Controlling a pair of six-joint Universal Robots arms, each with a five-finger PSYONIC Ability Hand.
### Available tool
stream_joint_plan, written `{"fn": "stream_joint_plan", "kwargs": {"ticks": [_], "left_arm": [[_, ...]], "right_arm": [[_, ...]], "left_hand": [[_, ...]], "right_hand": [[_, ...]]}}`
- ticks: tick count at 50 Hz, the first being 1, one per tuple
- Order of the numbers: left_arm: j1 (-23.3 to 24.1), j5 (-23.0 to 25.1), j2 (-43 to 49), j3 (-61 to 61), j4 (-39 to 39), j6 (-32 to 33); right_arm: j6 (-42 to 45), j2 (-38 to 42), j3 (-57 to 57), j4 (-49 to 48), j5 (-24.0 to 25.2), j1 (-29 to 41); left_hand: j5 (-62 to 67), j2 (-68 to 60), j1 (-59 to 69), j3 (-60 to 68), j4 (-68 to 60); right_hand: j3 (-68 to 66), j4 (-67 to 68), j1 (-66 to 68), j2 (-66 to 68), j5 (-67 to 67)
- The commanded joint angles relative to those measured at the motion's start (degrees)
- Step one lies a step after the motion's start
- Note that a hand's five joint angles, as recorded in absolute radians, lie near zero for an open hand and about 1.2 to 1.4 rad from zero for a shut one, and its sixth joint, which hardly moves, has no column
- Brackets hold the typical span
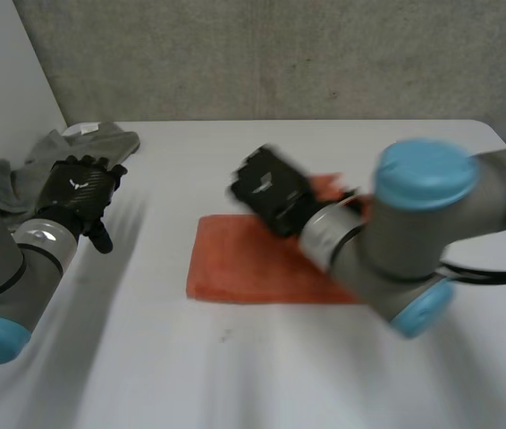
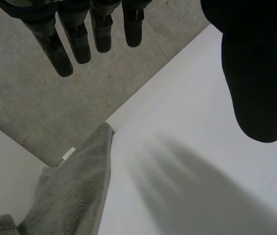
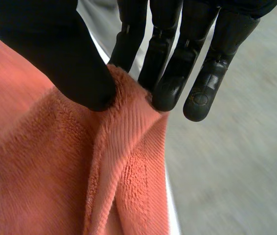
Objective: Fold the laundry.
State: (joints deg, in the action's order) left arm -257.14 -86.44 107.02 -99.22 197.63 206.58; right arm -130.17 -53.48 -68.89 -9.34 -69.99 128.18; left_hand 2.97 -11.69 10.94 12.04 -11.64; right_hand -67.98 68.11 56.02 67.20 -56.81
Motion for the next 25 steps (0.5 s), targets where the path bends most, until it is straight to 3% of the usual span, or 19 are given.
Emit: {"fn": "stream_joint_plan", "kwargs": {"ticks": [1, 5, 8, 13, 19, 25], "left_arm": [[1.20, 0.13, 0.30, -0.27, 0.03, -0.57], [3.57, 0.13, 0.74, 0.96, 0.21, -0.57], [5.51, 0.05, 1.44, 3.15, 0.65, -0.74], [12.61, -0.04, 6.00, 9.12, 1.26, -1.09], [19.47, -0.04, 11.70, 15.71, 1.26, -3.28], [22.12, -0.57, 19.62, 22.66, 0.82, -3.65]], "right_arm": [[1.59, 9.96, 2.62, 0.28, 3.46, 6.90], [0.46, 9.27, 3.06, 0.28, -0.39, 6.73], [-2.53, 6.29, 2.27, 0.46, -4.27, 6.38], [-17.79, -2.48, -3.51, 3.26, -8.84, -1.67], [-28.11, -9.89, -13.36, 6.70, -6.66, -10.75], [-26.36, -11.12, -23.74, 6.17, -4.11, -18.40]], "left_hand": [[-2.59, 1.30, -0.55, -1.66, 1.26], [-2.76, 1.47, -0.72, -1.83, 1.43], [-2.92, 1.64, -0.89, -2.00, 1.59], [-2.76, 1.47, -0.72, -1.83, 1.43], [-2.92, 1.64, -0.89, -2.00, 1.59], [-2.92, 1.64, -0.89, -2.00, 1.59]], "right_hand": [[-2.25, 2.12, 14.21, 3.04, -3.42], [57.98, -58.11, -46.02, -57.20, 56.81], [57.98, -58.11, -46.02, -57.20, 56.81], [57.98, -58.11, -46.02, -57.20, 56.81], [57.98, -58.11, -46.02, -57.20, 56.81], [57.98, -58.11, -46.02, -57.20, 56.81]]}}
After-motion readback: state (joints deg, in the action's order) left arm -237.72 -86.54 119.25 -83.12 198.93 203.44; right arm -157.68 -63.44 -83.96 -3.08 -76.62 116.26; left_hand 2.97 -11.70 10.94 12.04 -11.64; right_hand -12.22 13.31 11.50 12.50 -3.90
